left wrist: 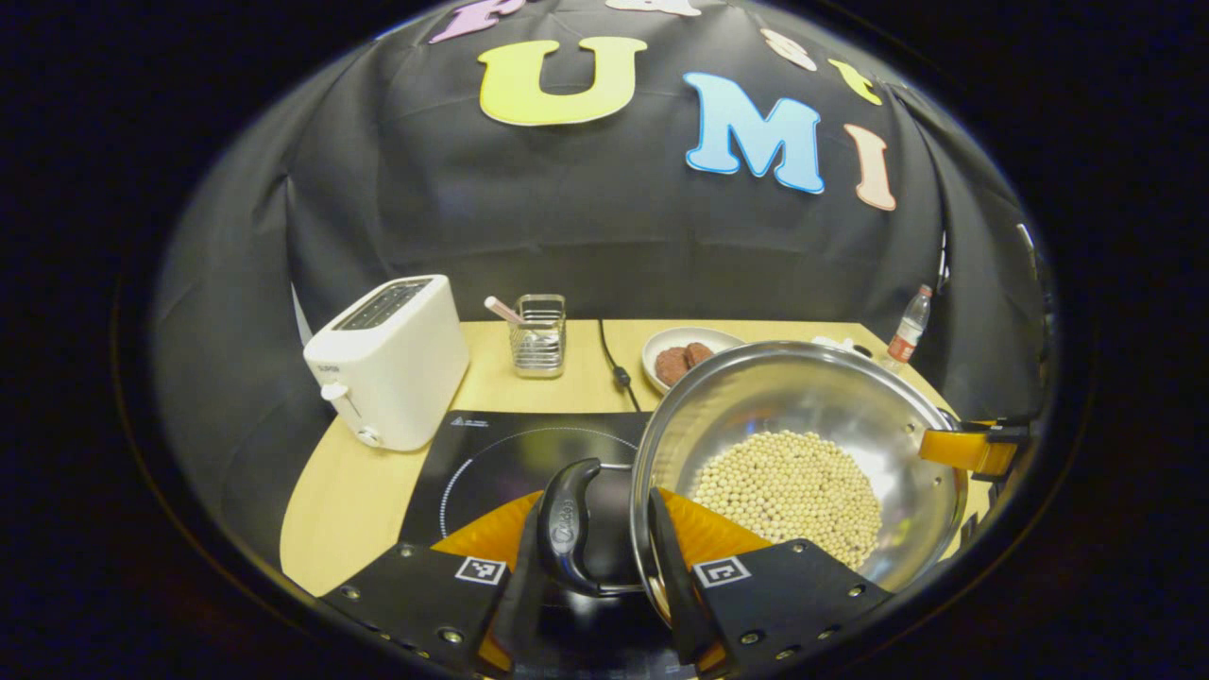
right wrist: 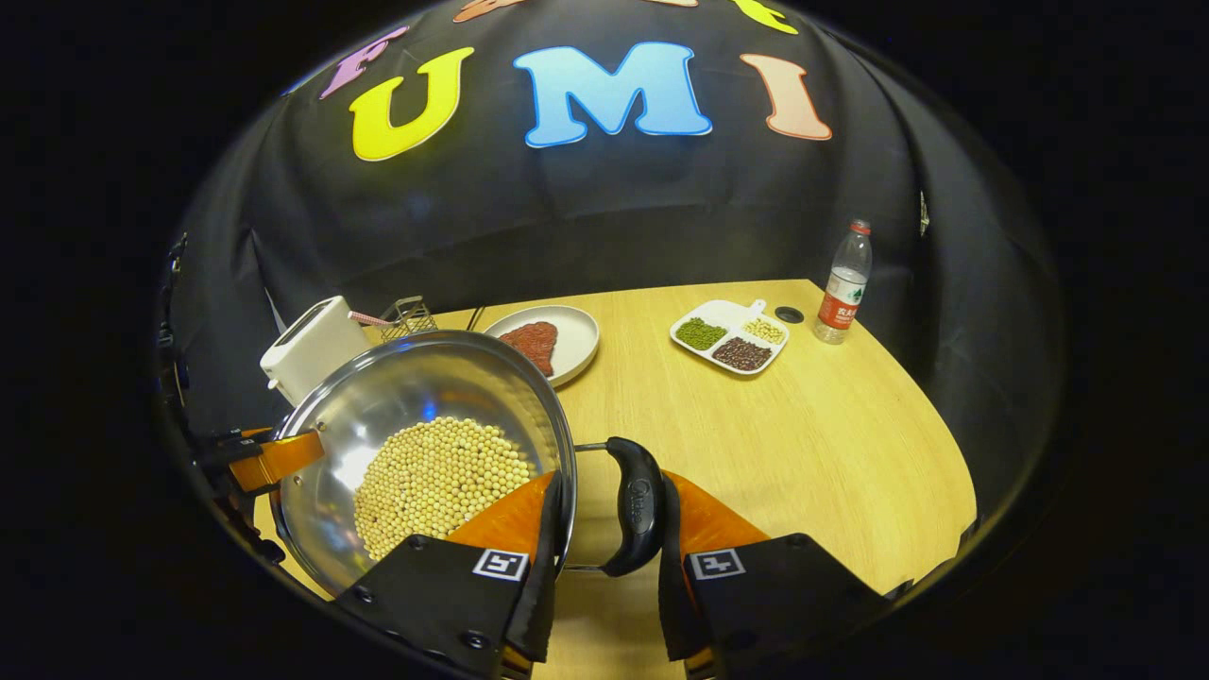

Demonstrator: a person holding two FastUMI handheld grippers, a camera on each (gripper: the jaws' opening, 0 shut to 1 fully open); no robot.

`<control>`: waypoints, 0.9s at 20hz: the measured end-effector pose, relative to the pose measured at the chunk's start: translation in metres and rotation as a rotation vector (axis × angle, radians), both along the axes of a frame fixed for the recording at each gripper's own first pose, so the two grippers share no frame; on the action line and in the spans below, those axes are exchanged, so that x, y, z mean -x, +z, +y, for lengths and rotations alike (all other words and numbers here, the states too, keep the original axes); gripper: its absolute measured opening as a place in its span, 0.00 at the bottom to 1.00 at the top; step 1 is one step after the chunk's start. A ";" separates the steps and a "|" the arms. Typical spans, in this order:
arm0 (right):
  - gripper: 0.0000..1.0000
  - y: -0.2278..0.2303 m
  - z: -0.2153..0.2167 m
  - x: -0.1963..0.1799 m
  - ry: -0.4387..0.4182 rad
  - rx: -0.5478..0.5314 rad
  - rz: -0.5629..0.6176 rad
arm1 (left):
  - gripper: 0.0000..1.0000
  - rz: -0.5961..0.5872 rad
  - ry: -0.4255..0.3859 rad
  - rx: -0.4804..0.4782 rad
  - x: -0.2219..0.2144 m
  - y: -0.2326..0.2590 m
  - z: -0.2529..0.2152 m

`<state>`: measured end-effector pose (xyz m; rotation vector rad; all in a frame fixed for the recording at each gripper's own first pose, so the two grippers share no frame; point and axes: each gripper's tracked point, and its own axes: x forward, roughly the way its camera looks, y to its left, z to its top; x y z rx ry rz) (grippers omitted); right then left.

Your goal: First push the handle of the pot to place it horizontally, then grasp the pot with both hands and set it on the induction cooktop.

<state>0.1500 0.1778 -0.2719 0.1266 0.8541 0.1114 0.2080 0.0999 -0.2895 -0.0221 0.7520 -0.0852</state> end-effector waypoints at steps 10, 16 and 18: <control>0.48 0.000 0.066 -0.011 0.026 0.004 0.001 | 0.57 0.004 0.016 -0.006 -0.007 -0.012 0.074; 0.48 -0.007 0.100 -0.018 0.038 -0.011 0.017 | 0.57 0.012 0.030 -0.022 -0.016 -0.018 0.112; 0.48 -0.011 0.111 -0.018 0.042 -0.020 0.027 | 0.57 0.020 0.032 -0.028 -0.019 -0.023 0.123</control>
